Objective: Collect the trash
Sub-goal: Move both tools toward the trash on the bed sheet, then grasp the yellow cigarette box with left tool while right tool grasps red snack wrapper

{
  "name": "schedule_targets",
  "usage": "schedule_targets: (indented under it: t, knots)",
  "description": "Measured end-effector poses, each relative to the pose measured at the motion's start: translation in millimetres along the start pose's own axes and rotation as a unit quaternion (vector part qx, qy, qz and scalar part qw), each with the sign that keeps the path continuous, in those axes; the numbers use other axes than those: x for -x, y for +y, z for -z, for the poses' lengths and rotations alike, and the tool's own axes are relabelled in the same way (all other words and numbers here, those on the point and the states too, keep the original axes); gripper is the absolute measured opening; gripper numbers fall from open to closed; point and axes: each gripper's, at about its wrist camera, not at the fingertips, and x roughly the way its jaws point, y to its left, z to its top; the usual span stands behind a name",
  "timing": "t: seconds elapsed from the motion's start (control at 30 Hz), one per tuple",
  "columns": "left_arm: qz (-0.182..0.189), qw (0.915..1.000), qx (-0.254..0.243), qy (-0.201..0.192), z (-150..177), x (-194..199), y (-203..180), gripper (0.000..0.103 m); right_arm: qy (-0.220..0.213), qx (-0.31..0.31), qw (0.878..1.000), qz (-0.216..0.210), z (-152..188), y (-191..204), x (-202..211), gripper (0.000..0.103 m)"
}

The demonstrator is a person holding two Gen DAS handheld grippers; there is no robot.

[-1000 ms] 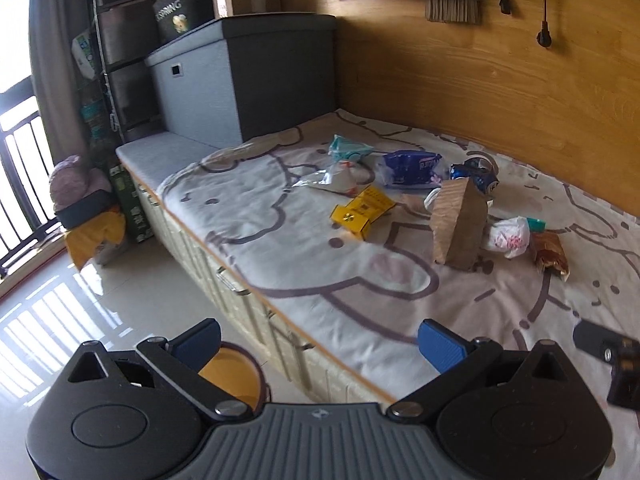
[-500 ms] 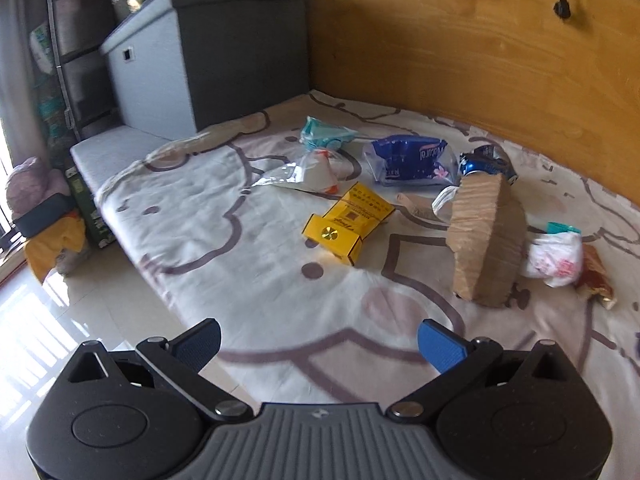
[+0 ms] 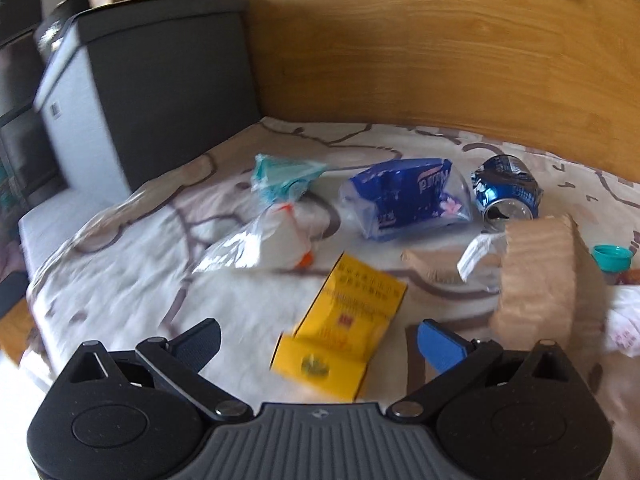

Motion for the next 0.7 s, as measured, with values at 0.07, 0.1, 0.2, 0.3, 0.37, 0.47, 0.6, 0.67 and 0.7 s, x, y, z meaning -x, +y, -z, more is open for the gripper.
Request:
schedule_targets:
  t: [0.07,0.1,0.2,0.3,0.37,0.47,0.6,0.67,0.7]
  knots:
    - [0.010,0.9997,-0.023,0.003,-2,-13,0,0.103,0.007,0.001,1.000,0.004,-3,5,-10,0.103]
    - [0.012,0.9992,-0.039,0.005,-2,-19,-2,0.103,0.009,0.001,1.000,0.007,-4,8,-14,0.103]
    - [0.016,0.9943,-0.106,0.007,0,-35,-7,0.103,0.020,-0.002,1.000,0.004,-6,16,-25,0.103]
    - [0.044,0.9888,-0.142,0.014,4,-44,-4,0.103,0.025,0.006,1.000,-0.016,-7,26,-32,0.097]
    - [0.057,0.9904,-0.125,0.020,4,-46,3,0.103,0.024,0.009,0.999,-0.021,-7,32,-35,0.093]
    - [0.062,0.9913,-0.112,0.031,3,-47,7,0.103,0.032,0.004,0.999,-0.024,-6,35,-40,0.082]
    - [0.046,0.9921,-0.108,0.042,0,-45,5,0.103,0.033,0.004,0.999,-0.016,-4,32,-40,0.069]
    - [0.032,0.9921,-0.118,0.028,-3,-40,1,0.103,0.034,0.004,0.999,-0.013,-3,27,-38,0.055]
    - [0.034,0.9920,-0.119,0.023,-4,-38,1,0.101,0.035,0.004,0.999,-0.012,-3,24,-36,0.054]
